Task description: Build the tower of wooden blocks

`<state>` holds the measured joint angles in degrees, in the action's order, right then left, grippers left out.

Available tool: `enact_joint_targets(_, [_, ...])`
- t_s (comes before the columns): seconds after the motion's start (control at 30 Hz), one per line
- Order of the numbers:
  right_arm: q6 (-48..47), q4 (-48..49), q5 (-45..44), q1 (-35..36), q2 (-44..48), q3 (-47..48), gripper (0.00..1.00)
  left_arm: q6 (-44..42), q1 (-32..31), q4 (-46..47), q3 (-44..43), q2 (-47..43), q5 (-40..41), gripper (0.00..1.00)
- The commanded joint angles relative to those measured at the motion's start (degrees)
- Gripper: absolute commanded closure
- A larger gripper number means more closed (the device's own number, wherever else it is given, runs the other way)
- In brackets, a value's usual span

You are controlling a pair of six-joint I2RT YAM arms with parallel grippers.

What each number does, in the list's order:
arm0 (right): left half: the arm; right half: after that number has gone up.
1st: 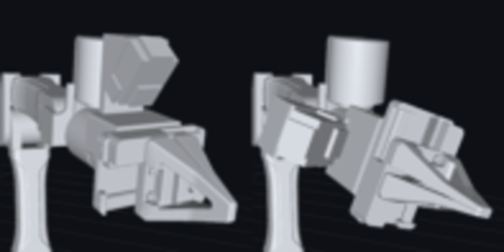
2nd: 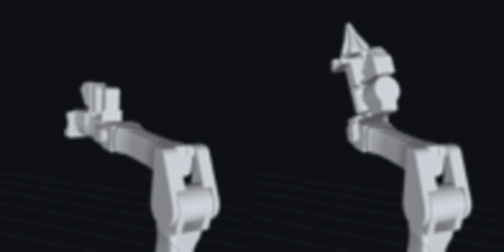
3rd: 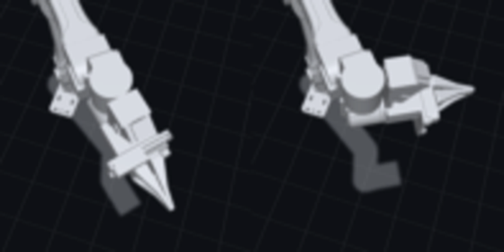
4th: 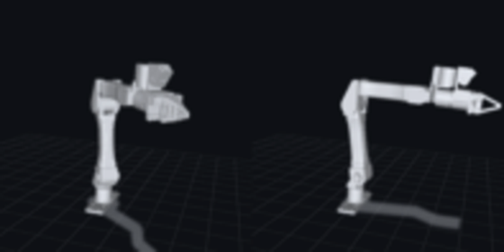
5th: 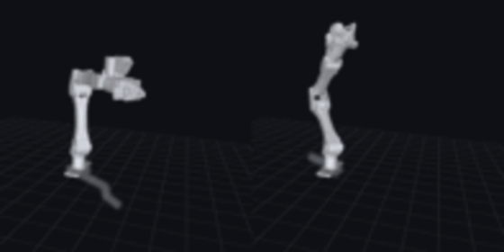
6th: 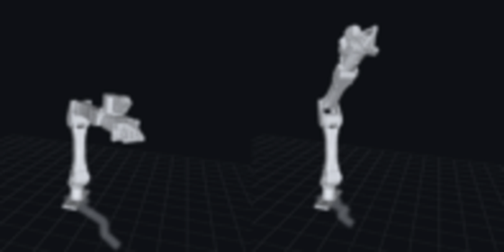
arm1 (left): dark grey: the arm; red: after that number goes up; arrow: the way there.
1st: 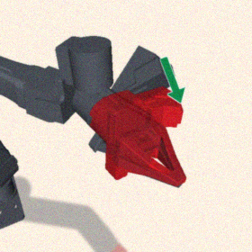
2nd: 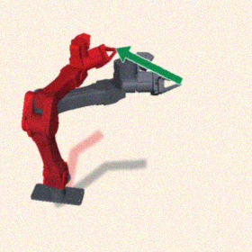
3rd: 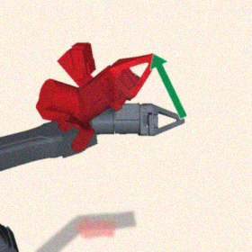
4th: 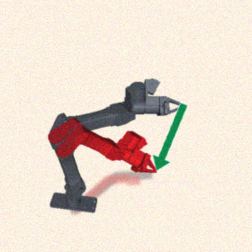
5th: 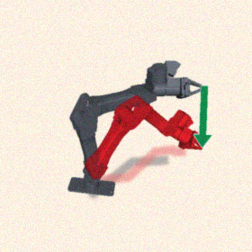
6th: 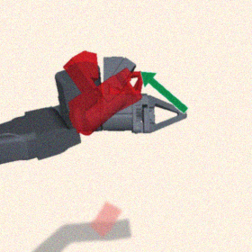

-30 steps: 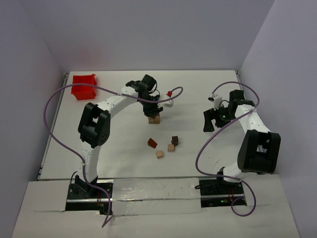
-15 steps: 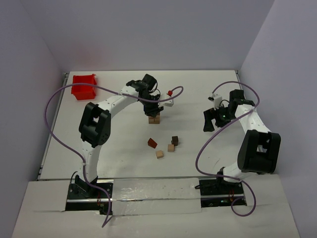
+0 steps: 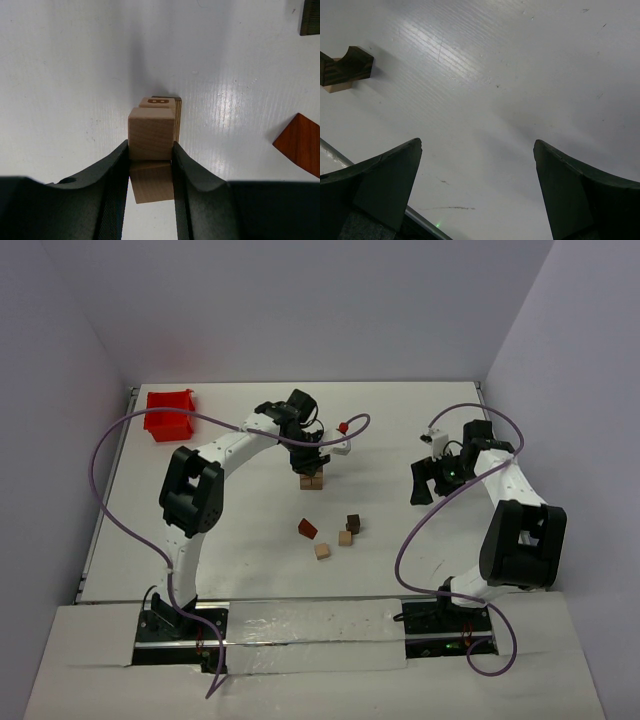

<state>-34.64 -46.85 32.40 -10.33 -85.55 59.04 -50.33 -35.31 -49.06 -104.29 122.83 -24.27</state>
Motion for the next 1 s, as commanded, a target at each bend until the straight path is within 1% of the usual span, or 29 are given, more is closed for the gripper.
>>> enact_joint_targets(0.0, [0.6, -0.5, 0.4, -0.3, -0.4, 2.6, 0.00, -1.3, 0.1, 0.9, -0.3, -0.2, -2.2, 0.86])
enact_joint_targets(0.1, [0.7, -0.5, 0.5, -0.3, -0.3, 2.6, 0.00, -1.4, 0.0, 1.0, -0.1, -0.2, -2.1, 0.85])
enact_joint_targets(0.3, [0.9, -0.4, 0.6, -0.3, -0.2, 2.5, 0.00, -1.4, 0.1, 1.1, 0.5, -0.3, -2.2, 0.79])
enact_joint_targets(0.43, [1.0, -0.4, 0.5, -0.3, -0.4, 2.6, 0.00, -1.4, 0.1, 1.2, 0.7, -0.3, -2.1, 0.78])
enact_joint_targets(0.63, [1.5, -0.4, 0.7, -0.3, -0.6, 2.9, 0.00, -1.4, 0.0, 1.4, 1.0, -0.3, -2.1, 0.72])
enact_joint_targets(0.9, [1.9, -0.4, 0.7, -0.1, -1.1, 3.5, 0.00, -1.7, 0.1, 1.5, 1.2, -0.4, -2.2, 0.71])
enact_joint_targets(0.97, [2.1, -0.5, 0.7, -0.1, -1.2, 3.7, 0.00, -1.8, 0.0, 1.5, 1.2, -0.4, -2.2, 0.68])
